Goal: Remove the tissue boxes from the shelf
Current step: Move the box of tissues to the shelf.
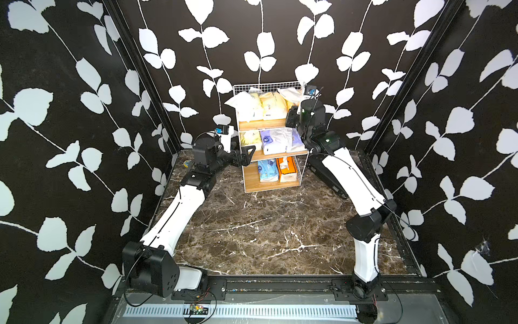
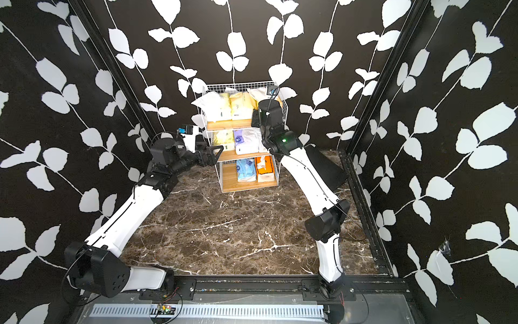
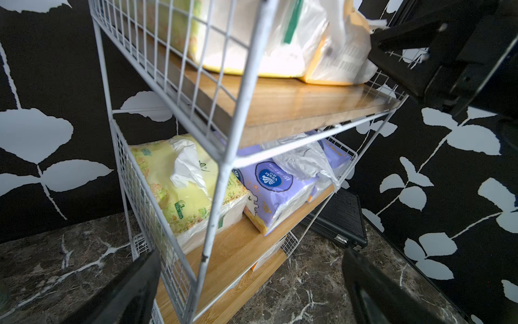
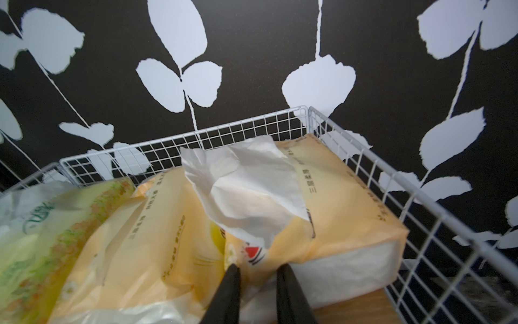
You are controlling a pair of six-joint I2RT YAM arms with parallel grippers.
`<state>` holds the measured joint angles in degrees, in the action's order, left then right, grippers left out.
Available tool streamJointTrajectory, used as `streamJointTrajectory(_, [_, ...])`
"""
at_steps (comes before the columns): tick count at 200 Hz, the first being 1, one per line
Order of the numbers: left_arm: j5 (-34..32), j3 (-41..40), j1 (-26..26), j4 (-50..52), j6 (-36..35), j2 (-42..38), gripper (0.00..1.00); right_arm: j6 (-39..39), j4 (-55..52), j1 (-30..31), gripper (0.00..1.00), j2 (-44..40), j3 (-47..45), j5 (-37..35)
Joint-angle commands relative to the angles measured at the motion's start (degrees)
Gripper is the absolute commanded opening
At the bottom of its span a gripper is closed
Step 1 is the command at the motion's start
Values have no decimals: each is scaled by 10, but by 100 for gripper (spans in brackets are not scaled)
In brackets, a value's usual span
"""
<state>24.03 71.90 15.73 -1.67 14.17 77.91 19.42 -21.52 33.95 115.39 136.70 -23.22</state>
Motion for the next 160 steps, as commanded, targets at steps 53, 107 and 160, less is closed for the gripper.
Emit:
streamJointTrajectory(53, [12, -9, -10, -22, 7, -23, 99, 2, 15, 2, 0, -44, -23, 14])
streamJointTrajectory(107, [12, -9, -10, -21, 8, -22, 99, 0, 7, 15, 0, -73, -66, 6])
streamJointTrajectory(160, [13, -9, -11, -21, 8, -20, 99, -5, 28, 16, 0, -109, -130, -6])
